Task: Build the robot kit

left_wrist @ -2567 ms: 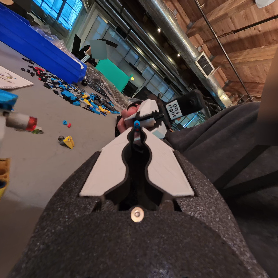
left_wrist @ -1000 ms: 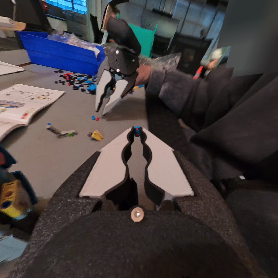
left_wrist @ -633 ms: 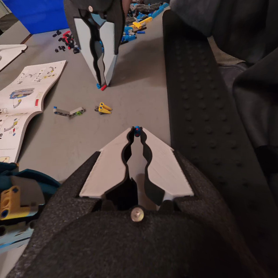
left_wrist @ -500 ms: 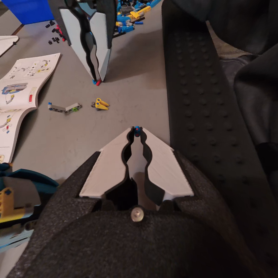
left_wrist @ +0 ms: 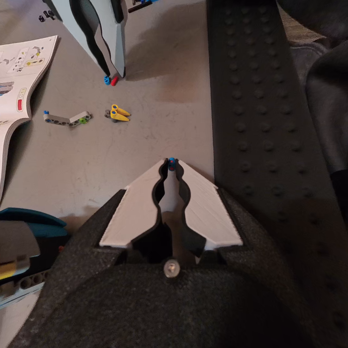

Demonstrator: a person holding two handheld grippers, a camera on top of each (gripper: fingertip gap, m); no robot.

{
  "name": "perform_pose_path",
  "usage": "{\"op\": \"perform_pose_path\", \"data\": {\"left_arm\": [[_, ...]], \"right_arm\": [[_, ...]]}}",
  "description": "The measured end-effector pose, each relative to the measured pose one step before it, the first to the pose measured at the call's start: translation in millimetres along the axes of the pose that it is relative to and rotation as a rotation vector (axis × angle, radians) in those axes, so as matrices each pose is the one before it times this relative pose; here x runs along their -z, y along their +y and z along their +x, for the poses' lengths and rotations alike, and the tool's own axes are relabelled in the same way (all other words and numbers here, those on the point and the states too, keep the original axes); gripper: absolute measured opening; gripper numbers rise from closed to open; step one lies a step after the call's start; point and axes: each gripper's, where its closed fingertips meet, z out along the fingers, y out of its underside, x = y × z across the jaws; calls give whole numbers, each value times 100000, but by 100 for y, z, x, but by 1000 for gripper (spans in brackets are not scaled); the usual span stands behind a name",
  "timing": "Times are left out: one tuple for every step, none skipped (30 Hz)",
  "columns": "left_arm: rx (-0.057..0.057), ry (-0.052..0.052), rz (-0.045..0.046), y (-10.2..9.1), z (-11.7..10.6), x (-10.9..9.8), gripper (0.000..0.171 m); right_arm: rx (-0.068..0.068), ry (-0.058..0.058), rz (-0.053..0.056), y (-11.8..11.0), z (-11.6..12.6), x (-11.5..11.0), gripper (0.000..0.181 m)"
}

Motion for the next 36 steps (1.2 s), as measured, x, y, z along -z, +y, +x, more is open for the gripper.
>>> {"op": "perform_pose_path", "data": {"left_arm": [[-32,-13,-98,14,6,-7,7],[-32,55,-174,20,14,-24,7],[-102,65,-234,35,21,-26,7],[-237,3,-320,38,21,-29,7],[-287,-127,-277,28,19,-32,7],[-263,-144,-176,20,10,-17,7],[-198,-60,-142,18,7,-19,7],[-47,-71,-95,13,-4,-8,7],[106,-208,45,-12,-33,3,5],[150,-111,119,-13,-34,6,7],[237,-83,205,-27,-34,29,5],[431,-264,463,-62,-76,40,6],[604,-225,694,-88,-97,74,7],[825,-199,891,-121,-119,81,7],[1079,-307,1130,-148,-165,102,7],[1219,-318,1401,-192,-188,125,7],[1193,-2,1399,-189,-155,119,7],[1037,102,1364,-198,-132,113,7],[763,-305,1560,-225,-147,115,7],[624,-691,1501,-215,-181,112,7],[527,-989,1468,-217,-201,114,7],[428,-1420,2008,-292,-260,143,7],[479,-1806,2879,-413,-325,196,7],[537,-1863,3756,-545,-340,270,7],[563,-1640,3707,-528,-304,266,7],[570,-1412,2497,-361,-259,183,7],[339,-1339,1491,-209,-210,124,7],[-133,-1085,1743,-254,-110,114,7],[-311,-1133,2409,-361,-81,173,7],[-314,-1262,2255,-337,-90,159,7],[-609,-1355,1486,-221,-98,136,6],[-986,-1786,762,-88,-185,104,7],[-544,-1308,661,-100,-147,71,7],[0,-1193,767,-124,-149,81,7],[-82,-1342,319,-48,-194,43,7],[-239,-1291,36,-4,-204,39,7]], "right_arm": [[-211,304,485,-35,-89,86,18],[-502,316,657,-83,-72,80,18],[-838,-558,658,-145,-130,-4,18],[-675,-433,324,-114,-65,-97,18],[-451,146,-113,-71,70,-163,18],[-498,839,-185,-62,208,-128,16],[-975,268,661,-182,144,4,17],[-1516,-1216,104,-129,-43,-34,16],[-1791,-120,-493,-30,115,-28,14],[-314,-703,-1031,80,-68,-10,12],[902,382,-1082,90,-49,-36,12],[1017,1965,-657,64,151,-76,14],[460,847,-1480,230,21,-120,13],[-507,-899,917,-147,-163,-5,10],[-515,-926,280,-25,-86,-49,8],[-1625,-816,-5,-3,9,-12,8],[-1509,-446,-58,-33,-1,-13,7],[1099,1118,560,-41,44,-2,3],[2819,1836,1648,-96,31,-1,3],[692,1888,5371,-542,58,163,3],[-1979,-2814,10709,-1310,-584,539,3],[-3670,-5842,14355,-1912,-1087,850,2],[-3193,-8635,15930,-2306,-1739,830,2],[-1483,-8599,14319,-2151,-2016,349,2],[-216,-4255,9394,-1322,-1500,-247,2],[182,-1814,4778,-570,-1133,-588,3],[273,-134,5929,-648,-844,-672,3],[-1535,2134,6542,-629,-344,-681,3],[-3008,1306,4188,-179,-298,-732,3],[-2031,1954,2504,95,-128,-673,3],[-1894,2420,3214,-3,-13,-564,3],[-2812,1850,3944,-141,76,-282,3],[-2781,-348,2361,-116,29,43,3],[-3584,-600,190,-28,113,49,3],[-1194,641,-1405,163,234,56,3],[537,1270,-642,92,199,65,3]]}}
